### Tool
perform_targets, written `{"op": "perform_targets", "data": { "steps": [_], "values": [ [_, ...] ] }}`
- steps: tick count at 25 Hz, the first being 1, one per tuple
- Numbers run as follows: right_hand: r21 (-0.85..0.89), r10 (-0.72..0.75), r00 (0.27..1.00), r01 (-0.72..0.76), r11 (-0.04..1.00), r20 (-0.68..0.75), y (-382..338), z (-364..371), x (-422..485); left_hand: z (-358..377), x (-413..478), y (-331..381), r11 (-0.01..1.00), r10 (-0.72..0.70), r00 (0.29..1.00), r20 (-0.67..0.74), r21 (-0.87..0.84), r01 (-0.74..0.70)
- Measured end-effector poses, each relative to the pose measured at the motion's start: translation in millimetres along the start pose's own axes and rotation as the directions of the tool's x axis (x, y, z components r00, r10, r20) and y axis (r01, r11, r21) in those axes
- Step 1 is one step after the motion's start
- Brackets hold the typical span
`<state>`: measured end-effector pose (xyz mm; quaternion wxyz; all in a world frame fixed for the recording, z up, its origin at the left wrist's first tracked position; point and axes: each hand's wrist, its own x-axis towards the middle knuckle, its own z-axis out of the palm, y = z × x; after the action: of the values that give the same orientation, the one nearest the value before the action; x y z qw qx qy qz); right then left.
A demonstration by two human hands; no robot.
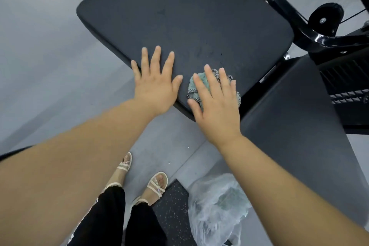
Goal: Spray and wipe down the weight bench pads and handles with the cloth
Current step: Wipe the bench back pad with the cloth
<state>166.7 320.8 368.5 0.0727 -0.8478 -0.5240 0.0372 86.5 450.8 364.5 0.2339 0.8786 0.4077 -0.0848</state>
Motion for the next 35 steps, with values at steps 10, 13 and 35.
{"op": "perform_targets", "data": {
  "steps": [10, 13, 35],
  "values": [
    [-0.004, 0.194, 0.976, -0.196, 0.981, -0.095, 31.5, -1.5, 45.8, -20.5, 13.0, 3.9, 0.991, -0.079, 0.932, 0.353, 0.131, 0.034],
    [0.065, -0.178, 0.984, 0.178, 0.982, 0.005, -6.1, 6.1, 11.8, -20.2, 12.6, 0.9, 0.993, -0.06, 0.935, 0.35, 0.116, 0.021],
    [0.009, 0.098, 0.995, -0.099, 0.995, 0.034, 143.1, -24.4, 128.9, -26.0, 16.6, 7.7, 0.977, -0.116, 0.894, 0.432, 0.211, 0.024]
  ]
}}
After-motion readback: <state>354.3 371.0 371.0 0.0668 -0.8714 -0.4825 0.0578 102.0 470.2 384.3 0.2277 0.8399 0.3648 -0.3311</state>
